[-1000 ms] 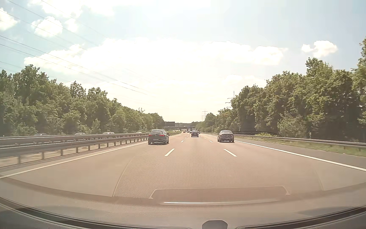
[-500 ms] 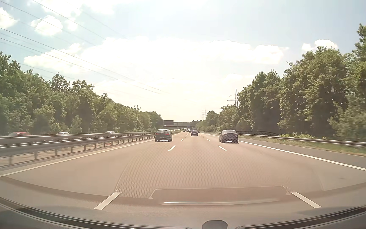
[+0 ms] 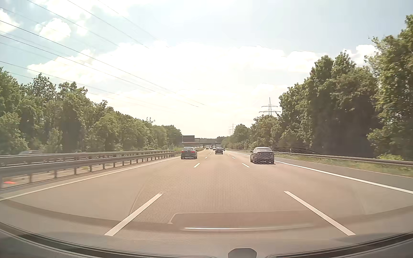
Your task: Follow the waypoints while adhering to traffic rules and regulations
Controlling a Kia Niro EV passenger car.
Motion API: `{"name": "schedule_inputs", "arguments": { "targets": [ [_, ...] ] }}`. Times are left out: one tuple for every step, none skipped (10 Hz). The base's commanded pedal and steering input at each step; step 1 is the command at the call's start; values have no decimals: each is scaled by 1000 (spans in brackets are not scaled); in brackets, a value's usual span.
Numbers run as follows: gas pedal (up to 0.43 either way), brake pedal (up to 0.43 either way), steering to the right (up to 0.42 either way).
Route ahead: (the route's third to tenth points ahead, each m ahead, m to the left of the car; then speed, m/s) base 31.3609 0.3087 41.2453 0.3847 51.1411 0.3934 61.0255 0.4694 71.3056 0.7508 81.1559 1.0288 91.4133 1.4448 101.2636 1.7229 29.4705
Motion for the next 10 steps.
{"name": "schedule_inputs", "arguments": {
  "targets": [
    [220, 30, -4],
    [220, 30, -4],
    [220, 30, -4],
    [220, 30, -4],
    [220, 30, -3],
    [220, 30, -3],
    [220, 30, -3],
    [220, 30, -3],
    [220, 30, -3],
    [220, 30, -3]
  ]
}}
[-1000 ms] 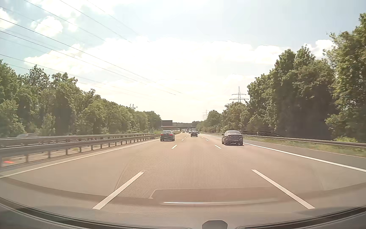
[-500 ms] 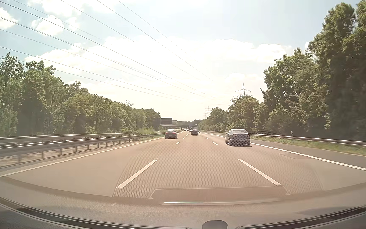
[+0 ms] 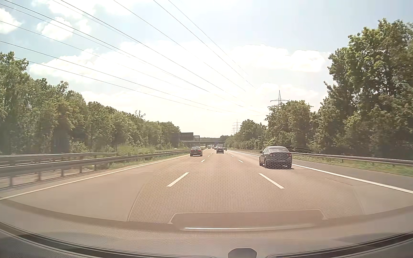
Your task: Follow the waypoints while adhering to traffic rules and regulations
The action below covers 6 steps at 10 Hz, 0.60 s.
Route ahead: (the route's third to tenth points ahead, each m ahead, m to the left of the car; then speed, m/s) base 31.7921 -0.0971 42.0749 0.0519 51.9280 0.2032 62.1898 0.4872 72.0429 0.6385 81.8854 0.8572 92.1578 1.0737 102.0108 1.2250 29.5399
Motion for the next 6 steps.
{"name": "schedule_inputs", "arguments": {
  "targets": [
    [220, 30, -3],
    [220, 30, -2],
    [220, 30, -2],
    [220, 30, -1],
    [220, 30, -1],
    [220, 30, -1]
  ]
}}
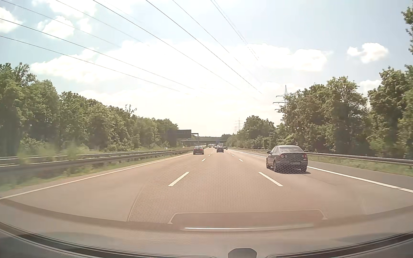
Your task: Follow the waypoints while adhering to traffic rules and regulations
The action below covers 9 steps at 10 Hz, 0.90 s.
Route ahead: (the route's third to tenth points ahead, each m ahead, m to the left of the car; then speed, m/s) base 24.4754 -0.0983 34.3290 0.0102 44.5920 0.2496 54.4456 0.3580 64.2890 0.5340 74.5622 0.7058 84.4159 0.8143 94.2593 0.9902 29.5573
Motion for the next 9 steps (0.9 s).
{"name": "schedule_inputs", "arguments": {
  "targets": [
    [220, 30, 0],
    [220, 30, 0],
    [220, 30, 0],
    [220, 30, 0],
    [220, 30, 0],
    [220, 30, 0],
    [220, 30, 0],
    [220, 30, 0],
    [220, 30, -1]
  ]
}}
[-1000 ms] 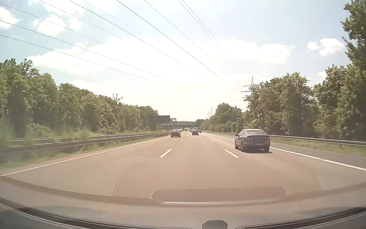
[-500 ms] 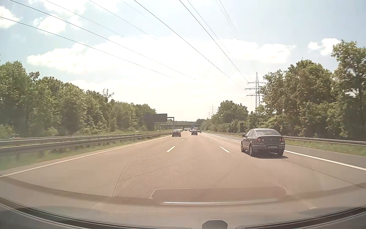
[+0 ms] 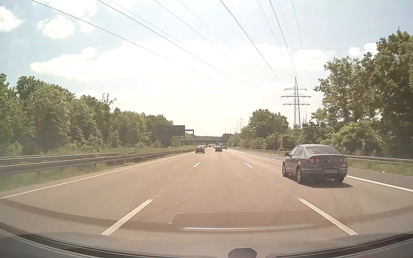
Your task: Follow the waypoints while adhering to traffic rules and regulations
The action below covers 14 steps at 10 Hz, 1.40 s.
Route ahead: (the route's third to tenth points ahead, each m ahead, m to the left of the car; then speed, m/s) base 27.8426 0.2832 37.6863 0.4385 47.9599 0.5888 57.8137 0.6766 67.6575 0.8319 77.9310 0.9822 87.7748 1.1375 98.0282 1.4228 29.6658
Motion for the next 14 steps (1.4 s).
{"name": "schedule_inputs", "arguments": {
  "targets": [
    [220, 30, 0],
    [220, 30, 0],
    [220, 30, 0],
    [220, 30, -1],
    [220, 30, 0],
    [220, 30, 0],
    [220, 30, -1],
    [220, 30, 0],
    [220, 30, -1],
    [220, 30, 0],
    [220, 30, -1],
    [220, 30, -1],
    [220, 30, -1],
    [220, 30, -1]
  ]
}}
